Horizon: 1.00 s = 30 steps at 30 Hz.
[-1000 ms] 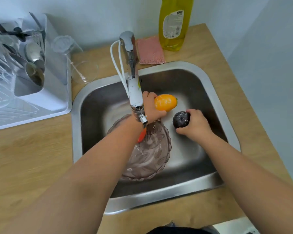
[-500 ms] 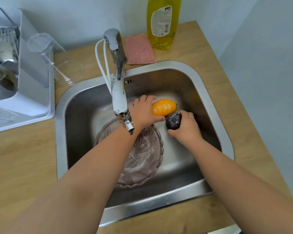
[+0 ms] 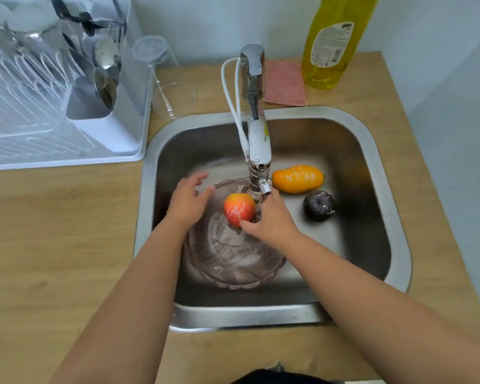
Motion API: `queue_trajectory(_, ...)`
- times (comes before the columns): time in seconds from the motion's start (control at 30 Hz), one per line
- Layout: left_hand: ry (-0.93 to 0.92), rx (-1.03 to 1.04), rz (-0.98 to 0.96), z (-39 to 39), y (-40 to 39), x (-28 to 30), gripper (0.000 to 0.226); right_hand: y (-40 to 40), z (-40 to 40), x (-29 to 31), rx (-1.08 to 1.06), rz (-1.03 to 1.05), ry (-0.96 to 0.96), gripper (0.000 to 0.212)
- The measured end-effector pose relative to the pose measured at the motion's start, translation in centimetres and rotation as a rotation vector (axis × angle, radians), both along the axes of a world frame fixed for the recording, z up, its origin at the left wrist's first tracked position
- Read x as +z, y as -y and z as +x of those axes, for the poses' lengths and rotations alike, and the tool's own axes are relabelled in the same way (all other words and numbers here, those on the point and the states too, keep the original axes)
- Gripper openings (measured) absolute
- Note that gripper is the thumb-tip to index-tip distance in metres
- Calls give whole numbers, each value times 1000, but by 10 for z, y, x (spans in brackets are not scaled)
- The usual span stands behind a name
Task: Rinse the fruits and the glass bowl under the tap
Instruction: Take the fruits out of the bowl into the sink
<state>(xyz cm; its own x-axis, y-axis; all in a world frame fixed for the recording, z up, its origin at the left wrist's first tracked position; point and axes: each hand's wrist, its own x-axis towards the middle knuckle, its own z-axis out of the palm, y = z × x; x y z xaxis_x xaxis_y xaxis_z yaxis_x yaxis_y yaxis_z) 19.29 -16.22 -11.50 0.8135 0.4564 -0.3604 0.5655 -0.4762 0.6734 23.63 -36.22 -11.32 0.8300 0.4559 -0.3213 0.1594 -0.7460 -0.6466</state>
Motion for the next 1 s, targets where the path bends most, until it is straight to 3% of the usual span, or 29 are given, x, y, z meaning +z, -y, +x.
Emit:
queue_trajectory(0.13,16,34,-75,-15,7,-9,36,-15,0,-14,85,-123,-6,99)
queue_trajectory(0.4,19,119,-130,-18,10,-10,38,-7,-2,-13,44,-44,29,87)
queue_trajectory(0.6,8,131,-124,-15,9,-17,38,58,-6,16,-84,134,53,86)
queue_trajectory(1.0,-9,124,-130,-14,7,-26,38,137,-11,29,-80,-299,-57,91)
